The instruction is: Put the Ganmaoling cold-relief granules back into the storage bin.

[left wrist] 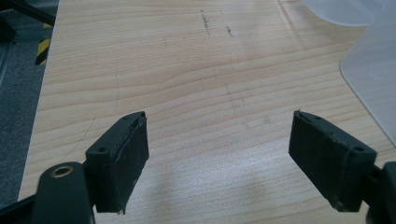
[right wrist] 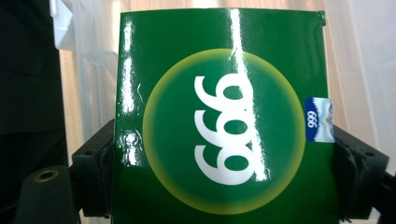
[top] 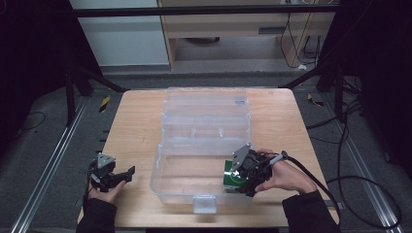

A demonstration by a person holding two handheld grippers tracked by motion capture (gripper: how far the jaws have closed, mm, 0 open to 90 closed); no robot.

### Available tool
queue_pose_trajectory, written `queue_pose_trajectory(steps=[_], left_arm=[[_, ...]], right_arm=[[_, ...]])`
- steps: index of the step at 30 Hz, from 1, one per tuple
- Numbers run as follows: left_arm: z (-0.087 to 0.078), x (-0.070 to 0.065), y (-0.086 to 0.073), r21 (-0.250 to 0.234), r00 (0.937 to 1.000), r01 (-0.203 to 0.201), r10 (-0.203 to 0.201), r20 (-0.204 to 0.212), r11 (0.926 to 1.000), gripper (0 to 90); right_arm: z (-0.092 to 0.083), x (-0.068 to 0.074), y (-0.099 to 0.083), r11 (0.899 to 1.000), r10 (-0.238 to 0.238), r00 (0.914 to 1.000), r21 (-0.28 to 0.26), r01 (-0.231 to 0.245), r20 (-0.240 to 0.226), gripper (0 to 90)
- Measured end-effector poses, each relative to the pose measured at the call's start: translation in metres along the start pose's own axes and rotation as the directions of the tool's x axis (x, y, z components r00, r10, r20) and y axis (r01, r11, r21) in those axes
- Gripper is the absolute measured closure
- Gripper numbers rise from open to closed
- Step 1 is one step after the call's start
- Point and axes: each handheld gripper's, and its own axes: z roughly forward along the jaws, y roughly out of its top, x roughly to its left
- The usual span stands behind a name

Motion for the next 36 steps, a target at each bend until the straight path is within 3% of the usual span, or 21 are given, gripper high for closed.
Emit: queue_pose_trajectory(steps=[4, 12, 21, 24, 28, 32, 36], left_arm=[[0.0, 0.0, 0.0, 0.002, 1.0, -0.004, 0.004, 0.0, 1.0, 19.3], [0.0, 0.0, 0.0, 0.003, 1.0, -0.003, 0.003, 0.0, 1.0, 19.3], [0.0, -0.001, 0.0, 0.003, 1.0, -0.003, 0.003, 0.002, 1.0, 19.3], [0.0, -0.001, 0.0, 0.004, 1.0, -0.002, 0.002, 0.001, 1.0, 19.3], [0.0, -0.001, 0.0, 0.005, 1.0, -0.002, 0.002, 0.001, 1.0, 19.3], [0.001, -0.001, 0.0, 0.006, 1.0, -0.002, 0.002, 0.001, 1.0, 19.3], [0.001, -0.001, -0.001, 0.007, 1.0, -0.003, 0.003, 0.0, 1.0, 19.3]], right_arm=[[0.006, -0.001, -0.004, 1.0, 0.005, 1.0, -0.01, -0.005, -0.006, 15.2], [0.012, -0.004, -0.009, 0.999, 0.012, 0.9999, 0.039, -0.012, 0.004, 12.6], [-0.014, -0.003, -0.014, 0.995, 0.069, 0.9957, -0.069, -0.065, 0.062, 13.3], [-0.025, -0.005, -0.02, 0.983, 0.129, 0.987, -0.14, -0.115, 0.095, 11.6], [-0.038, -0.006, -0.035, 0.955, 0.204, 0.9702, -0.242, -0.169, 0.13, 8.5], [-0.047, -0.006, -0.055, 0.91, 0.295, 0.9421, -0.347, -0.227, 0.159, 8.7], [-0.051, -0.006, -0.077, 0.846, 0.411, 0.8927, -0.442, -0.297, 0.186, 7.5]])
